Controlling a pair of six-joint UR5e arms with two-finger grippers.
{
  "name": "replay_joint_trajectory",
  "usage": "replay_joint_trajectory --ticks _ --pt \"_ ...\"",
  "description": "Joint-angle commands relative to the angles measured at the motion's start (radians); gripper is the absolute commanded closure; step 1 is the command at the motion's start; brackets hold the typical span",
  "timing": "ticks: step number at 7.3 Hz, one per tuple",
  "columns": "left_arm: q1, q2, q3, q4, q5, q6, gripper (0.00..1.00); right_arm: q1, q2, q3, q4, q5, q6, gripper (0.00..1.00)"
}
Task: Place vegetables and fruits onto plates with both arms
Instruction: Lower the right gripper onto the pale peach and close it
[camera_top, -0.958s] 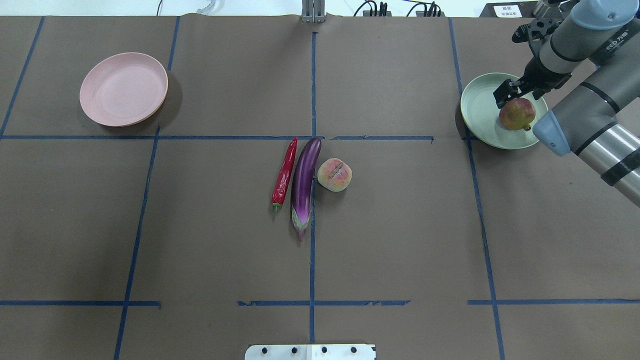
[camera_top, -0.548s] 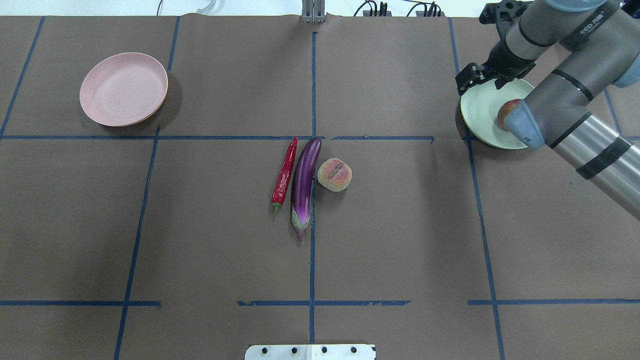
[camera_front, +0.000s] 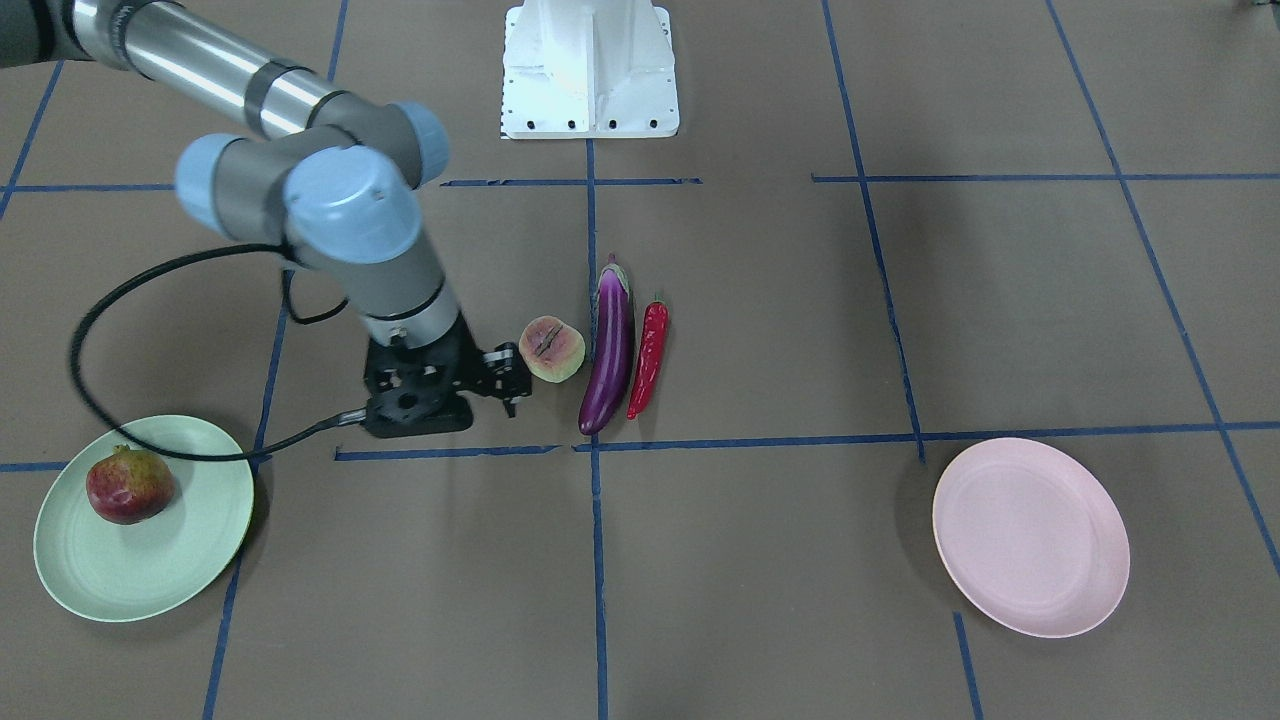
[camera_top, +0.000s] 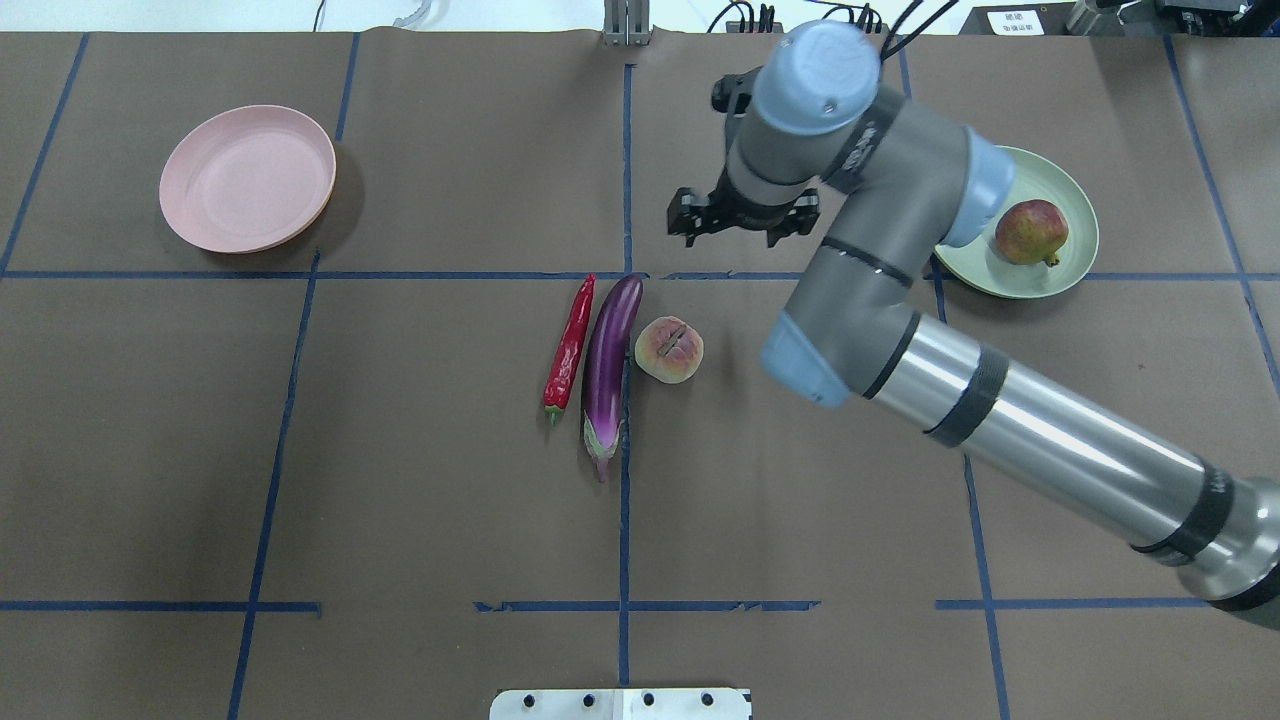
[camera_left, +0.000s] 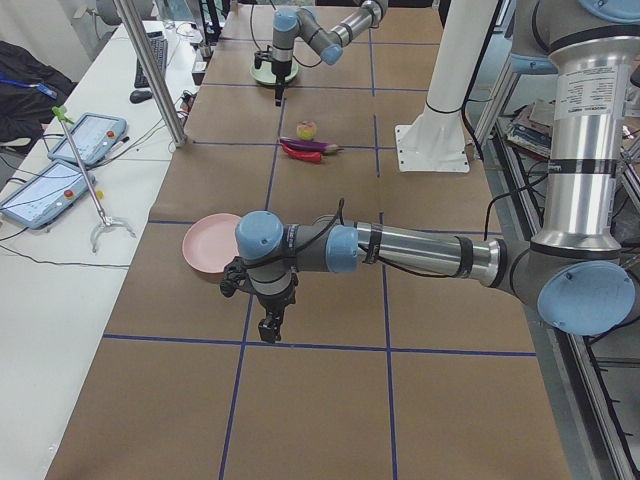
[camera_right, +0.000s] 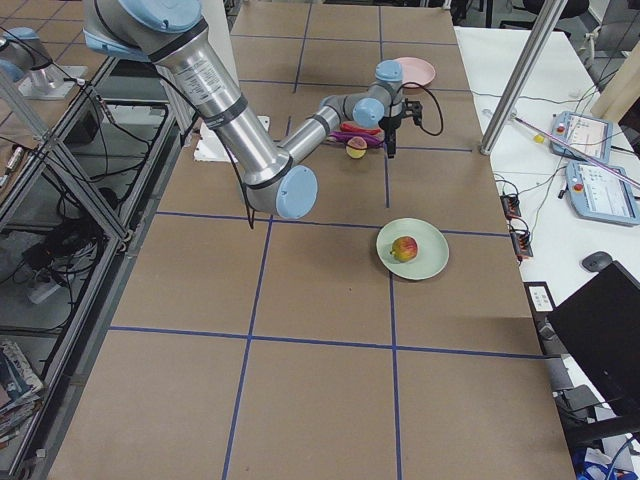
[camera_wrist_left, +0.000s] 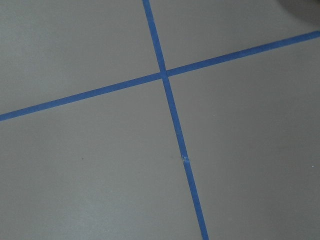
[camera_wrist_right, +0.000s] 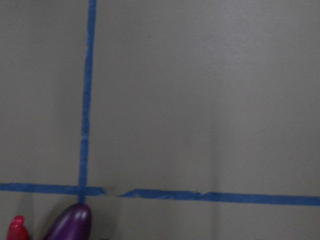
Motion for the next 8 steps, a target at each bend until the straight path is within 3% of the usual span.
replay_joint_trajectory --ticks 1,8 --pt "0.0 0.001 0.002 0.0 0.002 0.001 0.0 -0.117 0.049 0.0 -0.05 -0.111 0.088 0.0" --pt "0.002 0.009 0.002 0.0 0.0 0.002 0.0 -0.18 0.008 0.0 -0.098 -0.123 0.071 0.0"
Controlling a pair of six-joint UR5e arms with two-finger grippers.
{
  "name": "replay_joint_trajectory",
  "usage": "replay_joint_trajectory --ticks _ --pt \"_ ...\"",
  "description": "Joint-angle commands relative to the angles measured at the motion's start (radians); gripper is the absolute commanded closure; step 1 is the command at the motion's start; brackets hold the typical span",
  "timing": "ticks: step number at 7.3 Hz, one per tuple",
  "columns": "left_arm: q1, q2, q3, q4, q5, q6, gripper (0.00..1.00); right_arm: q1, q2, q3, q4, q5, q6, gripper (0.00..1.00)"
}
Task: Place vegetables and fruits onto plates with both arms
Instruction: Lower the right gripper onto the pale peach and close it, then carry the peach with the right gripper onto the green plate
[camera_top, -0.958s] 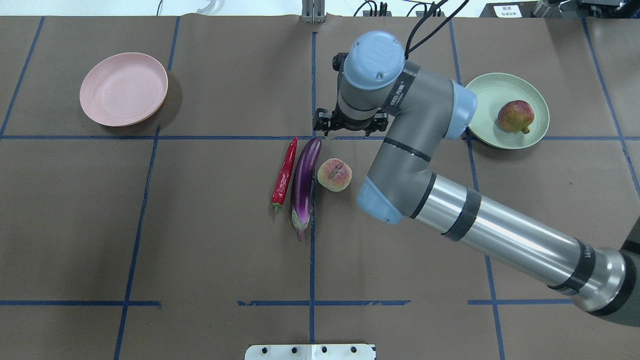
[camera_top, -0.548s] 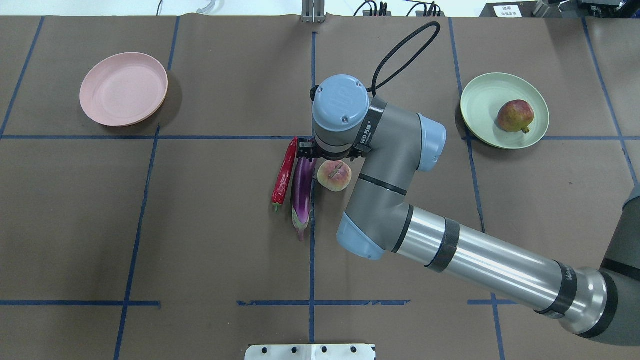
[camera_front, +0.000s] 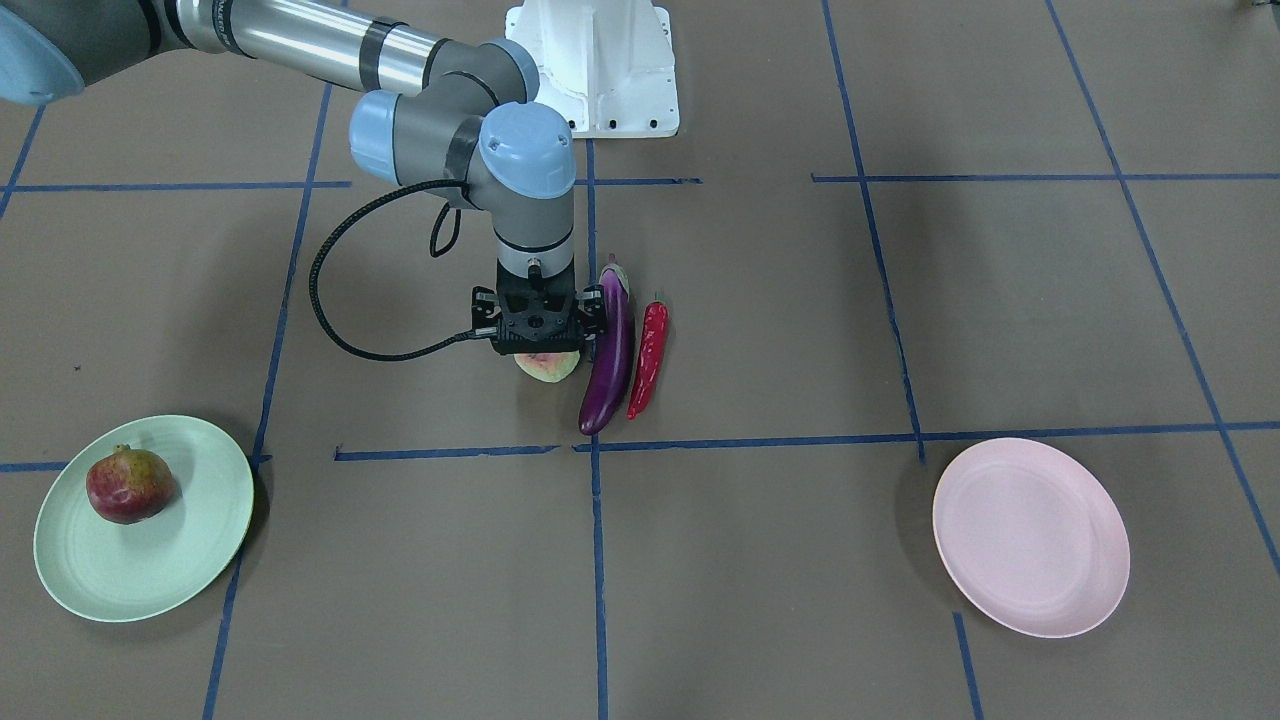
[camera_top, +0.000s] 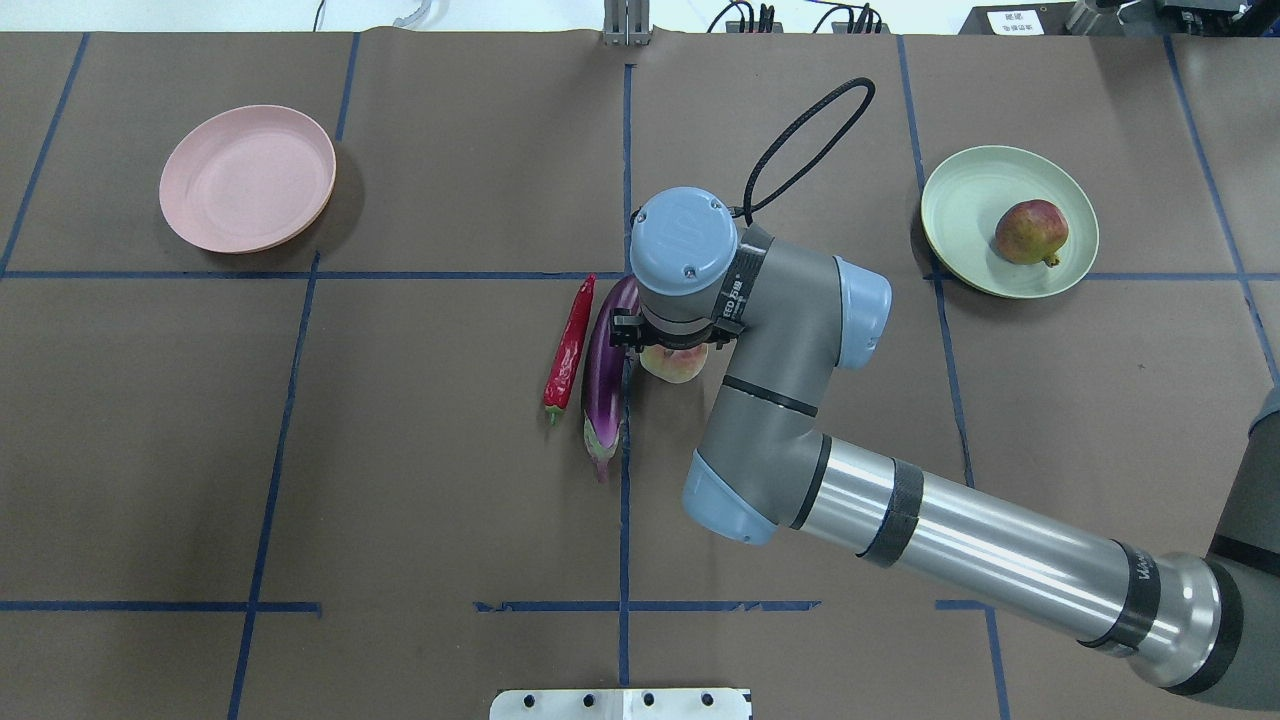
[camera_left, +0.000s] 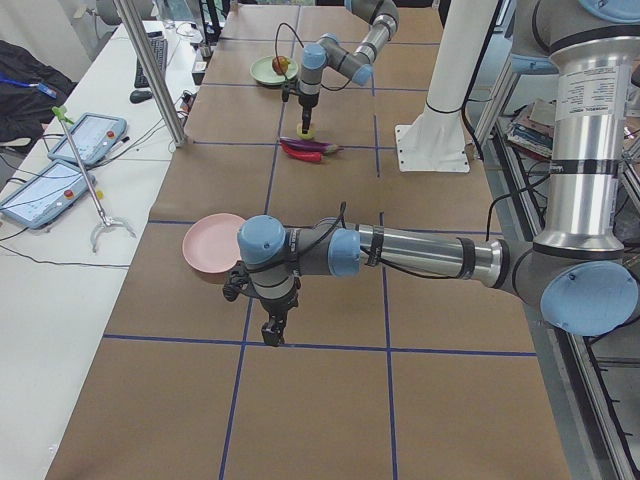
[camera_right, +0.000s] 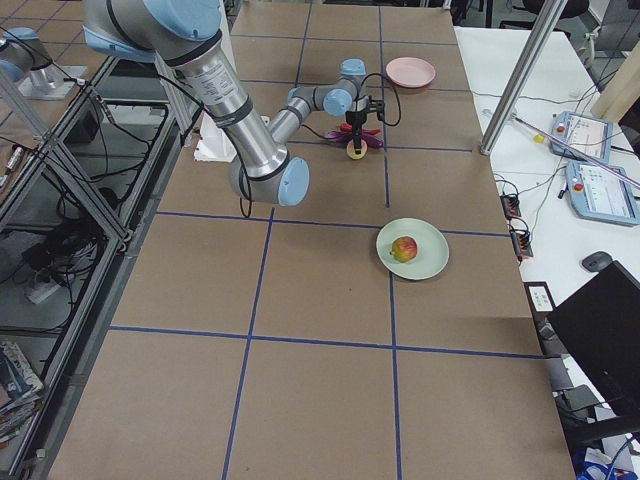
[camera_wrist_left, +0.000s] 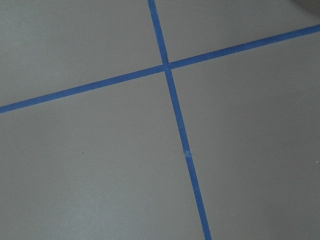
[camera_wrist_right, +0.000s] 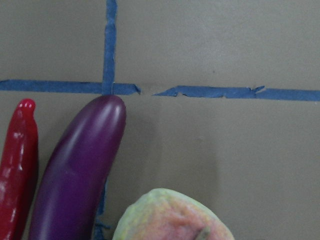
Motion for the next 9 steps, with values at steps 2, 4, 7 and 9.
replay_joint_trajectory --ticks 2,4,7,9 --pt "0.001 0.0 0.002 0.0 0.0 0.0 0.0 -0.025 0.004 -0.003 -0.005 -0.001 0.0 0.0" --pt "0.001 0.0 0.0 0.0 -0.001 0.0 0.0 -0.024 0.004 -0.003 -0.008 0.001 0.005 0.82" --pt "0.001 -0.008 0.0 0.0 -0.001 -0.001 0.0 0.126 0.002 0.032 -0.01 0.046 -0.084 1.0" --pt "0.001 -0.008 -0.005 0.0 -0.001 -0.001 0.0 0.337 -0.08 0.028 0.003 0.191 -0.359 1.0"
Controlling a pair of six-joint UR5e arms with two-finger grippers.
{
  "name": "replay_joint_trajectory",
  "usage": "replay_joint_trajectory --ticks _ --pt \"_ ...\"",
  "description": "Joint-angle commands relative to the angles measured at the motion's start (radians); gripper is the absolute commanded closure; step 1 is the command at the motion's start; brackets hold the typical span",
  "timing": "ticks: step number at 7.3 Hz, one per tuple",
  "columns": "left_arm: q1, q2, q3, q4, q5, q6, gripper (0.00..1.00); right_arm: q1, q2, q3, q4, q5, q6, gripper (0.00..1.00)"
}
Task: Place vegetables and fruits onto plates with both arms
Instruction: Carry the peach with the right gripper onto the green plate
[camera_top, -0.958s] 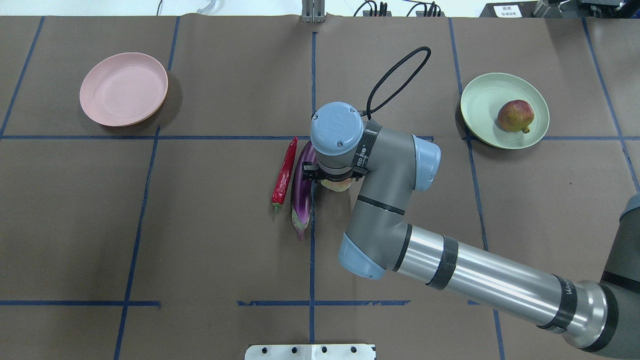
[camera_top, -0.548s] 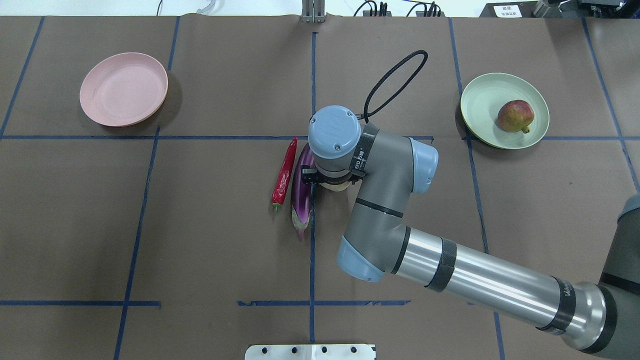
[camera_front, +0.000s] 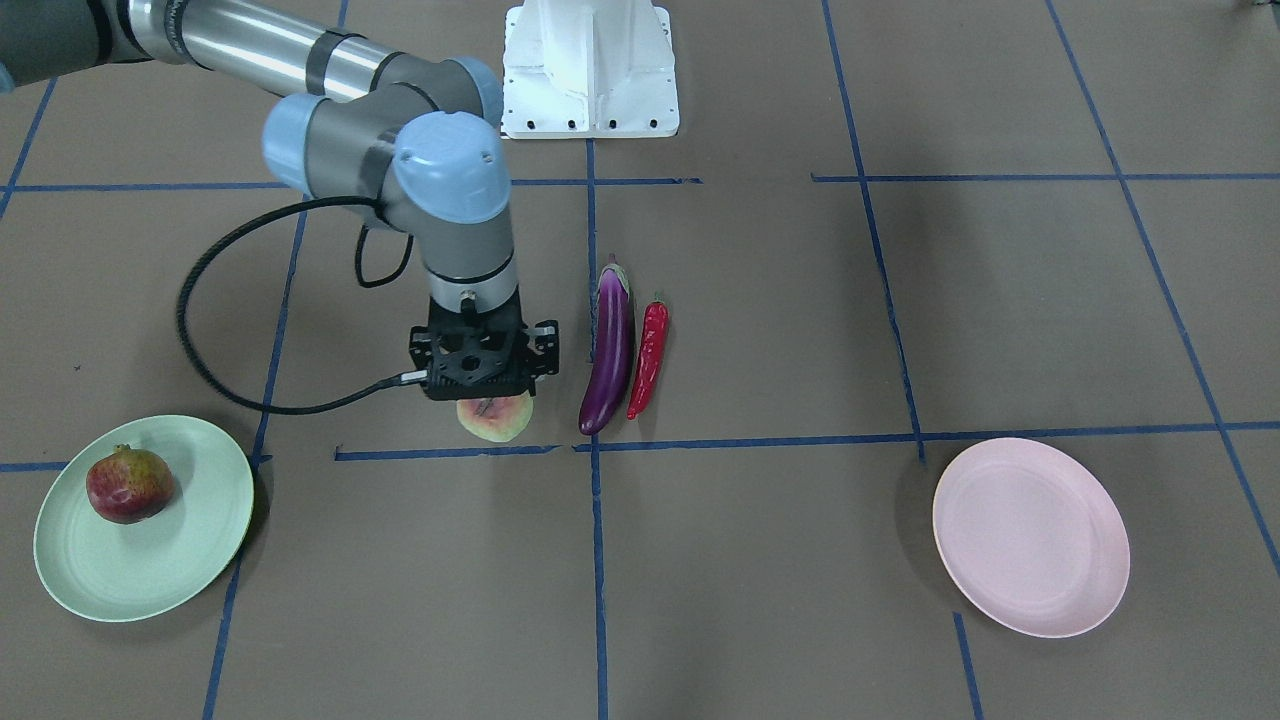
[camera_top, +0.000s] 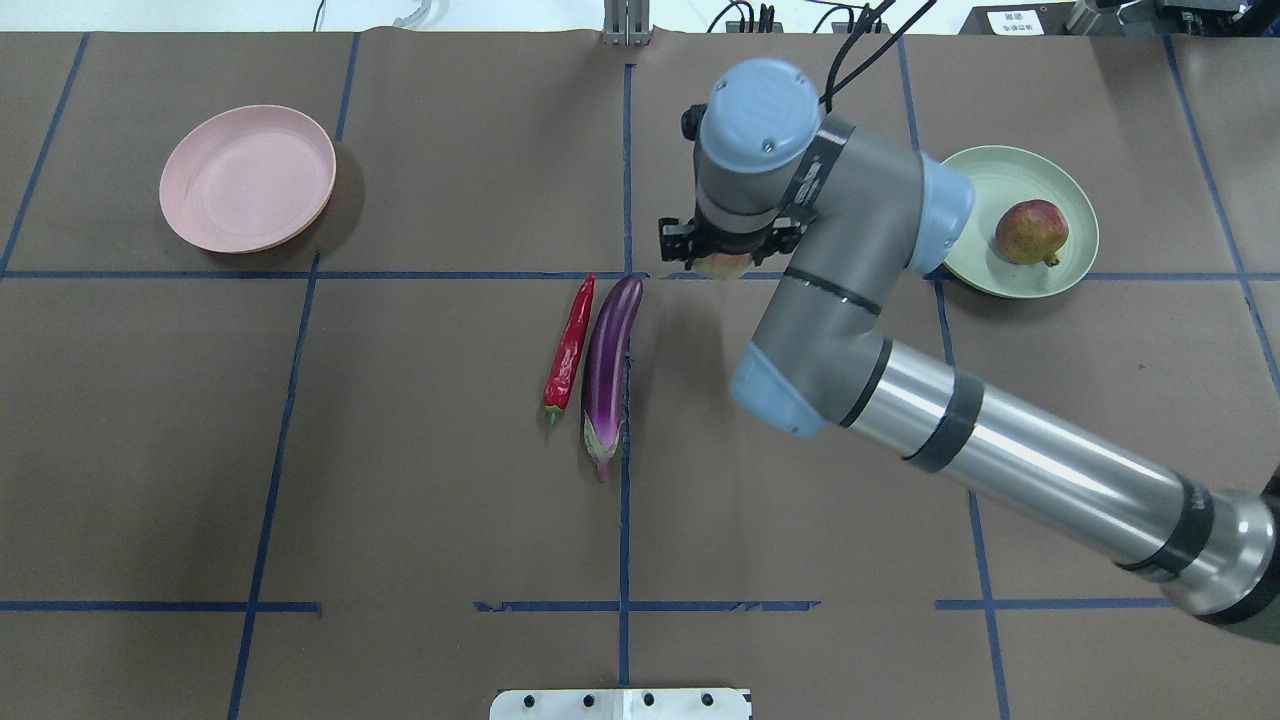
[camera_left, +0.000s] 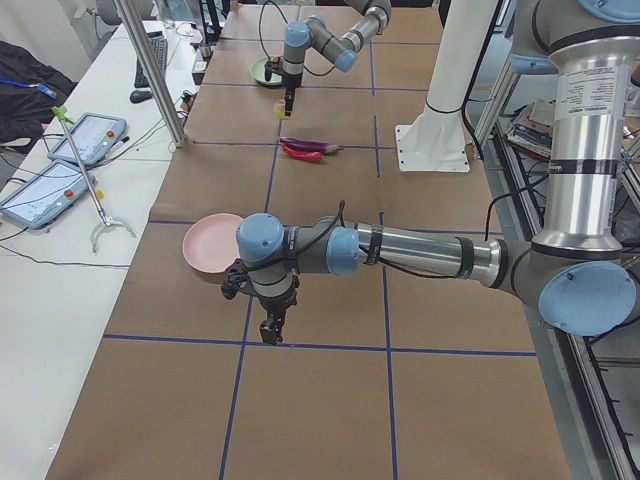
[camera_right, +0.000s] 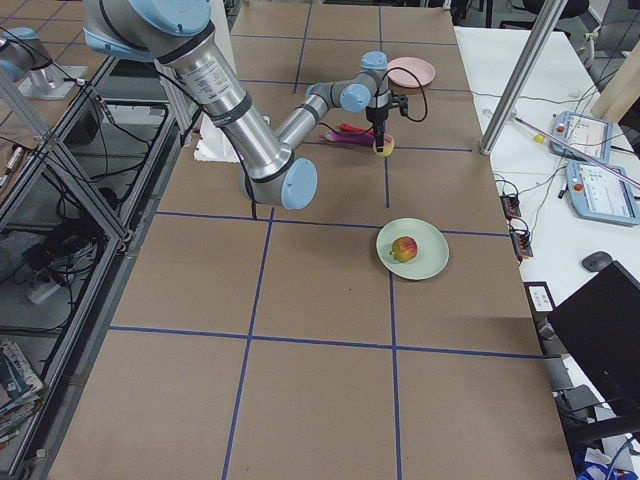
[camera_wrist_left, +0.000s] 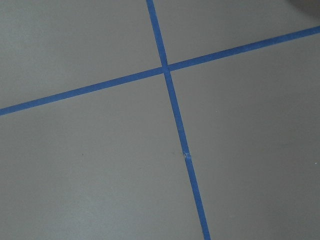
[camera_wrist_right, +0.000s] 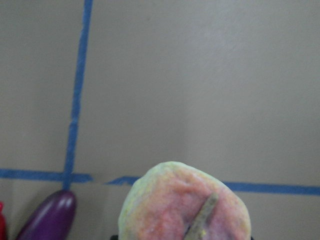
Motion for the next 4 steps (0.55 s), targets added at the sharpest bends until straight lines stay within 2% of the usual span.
replay_joint_trajectory --ticks 1,2,4 --pt "0.0 -0.002 -0.004 0.0 0.0 0.0 0.0 0.227 -0.111 -0.005 0.01 0.136 -0.331 1.0" --pt "0.0 -0.002 -0.007 -0.002 0.0 0.0 0.0 0.304 -0.182 -0.015 0.012 0.175 -0.476 1.0" --pt "0.0 -0.002 -0.015 -0.002 -0.003 0.0 0.0 0.346 -0.245 -0.094 0.071 0.21 -0.574 0.96"
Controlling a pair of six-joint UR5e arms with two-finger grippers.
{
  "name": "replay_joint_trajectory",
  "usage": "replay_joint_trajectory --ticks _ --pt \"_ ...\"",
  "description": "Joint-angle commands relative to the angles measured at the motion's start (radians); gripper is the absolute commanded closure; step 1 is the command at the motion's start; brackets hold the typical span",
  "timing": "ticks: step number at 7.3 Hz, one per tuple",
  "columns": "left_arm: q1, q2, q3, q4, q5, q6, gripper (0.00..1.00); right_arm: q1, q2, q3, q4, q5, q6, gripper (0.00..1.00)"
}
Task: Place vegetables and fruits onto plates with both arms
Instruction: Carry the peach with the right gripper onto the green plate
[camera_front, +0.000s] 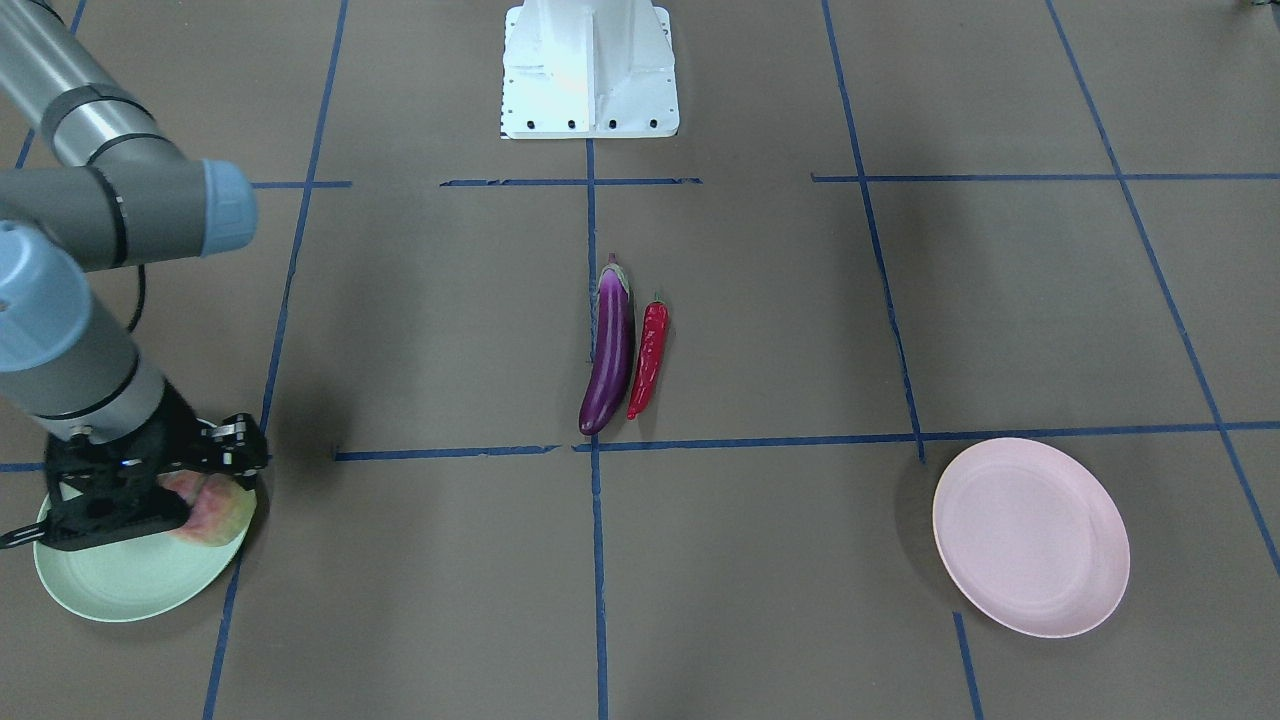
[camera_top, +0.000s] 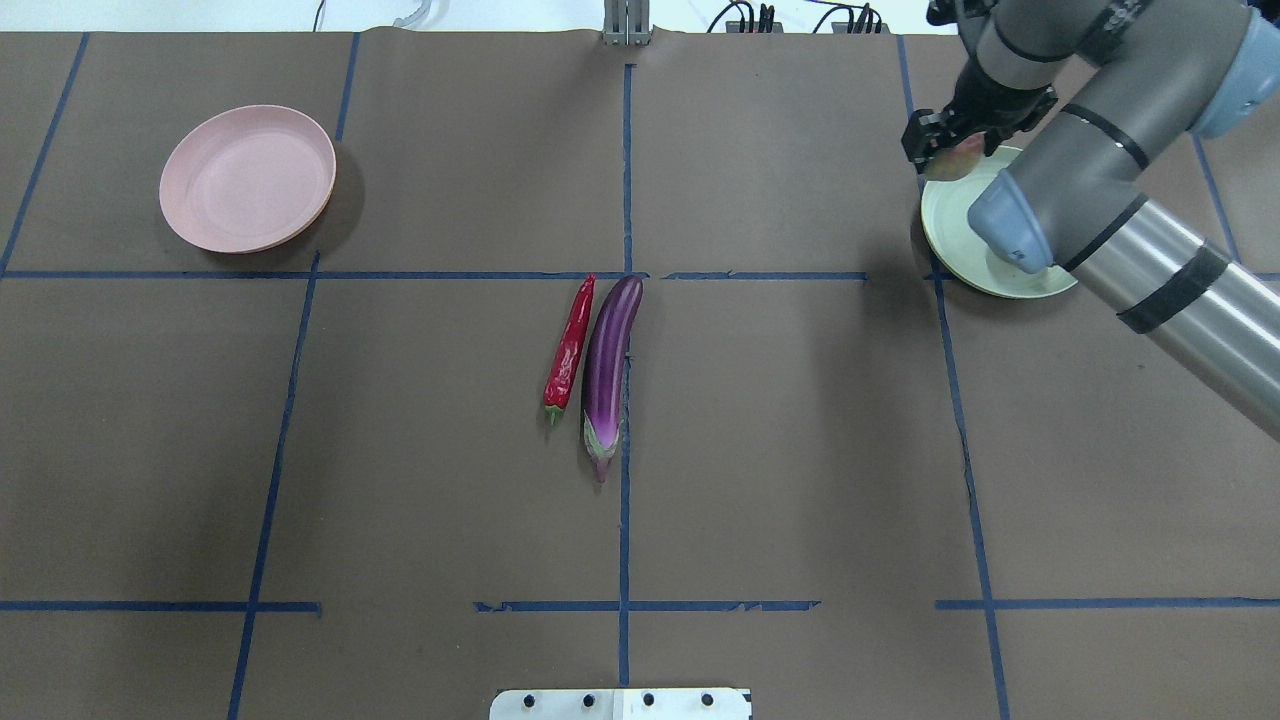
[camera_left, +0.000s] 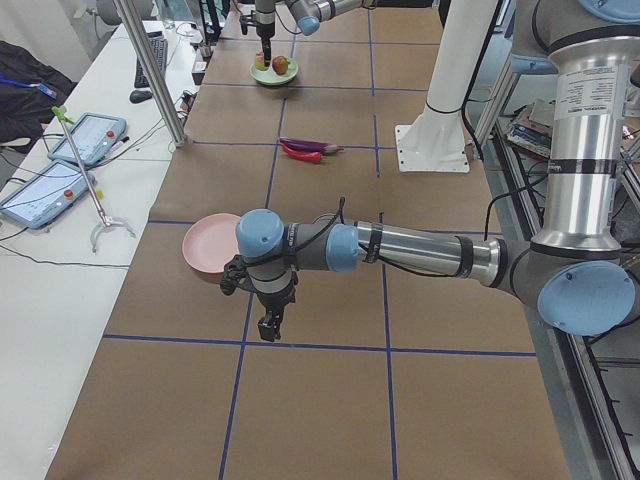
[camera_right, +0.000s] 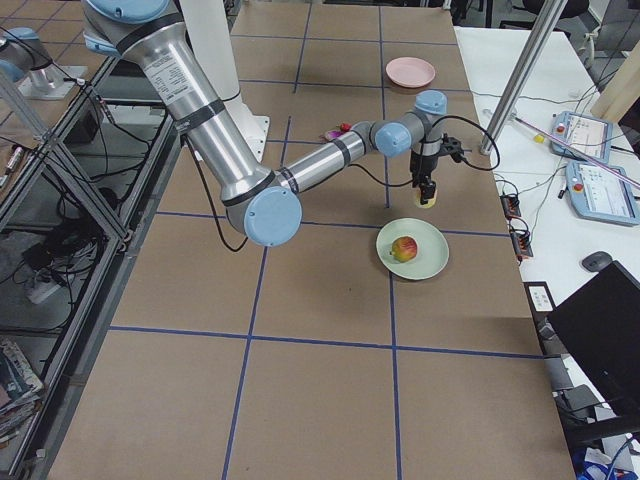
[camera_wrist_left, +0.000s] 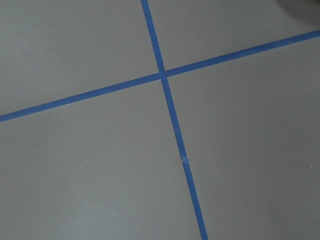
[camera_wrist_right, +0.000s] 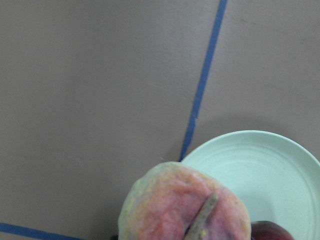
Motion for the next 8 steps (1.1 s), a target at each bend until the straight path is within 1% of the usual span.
replay_joint_trajectory --ticks 1,2,3,6,7,8 --pt "0.0 0.001 -0.006 0.0 -0.002 0.0 0.0 0.023 -0.037 -0.093 0.082 0.02 -0.059 0.8" --pt "0.0 -0.001 -0.007 0.0 -0.001 0.0 0.0 0.018 -0.036 -0.098 0.082 0.021 -0.059 0.47" --pt "0.0 -0.001 -0.007 0.001 -0.001 0.0 0.0 0.001 -0.039 -0.102 0.084 0.02 -0.061 0.0" --pt "0.0 -0.001 -0.007 0.0 -0.002 0.0 0.0 0.006 -0.039 -0.102 0.085 0.021 -0.071 0.0" --pt "0.002 -0.009 -0.007 -0.002 -0.001 0.0 0.0 0.048 -0.034 -0.102 0.078 0.036 -0.075 0.0" --pt "0.002 -0.05 0.008 -0.015 0.001 -0.002 0.0 0.117 -0.039 -0.1 0.07 0.102 -0.102 0.0"
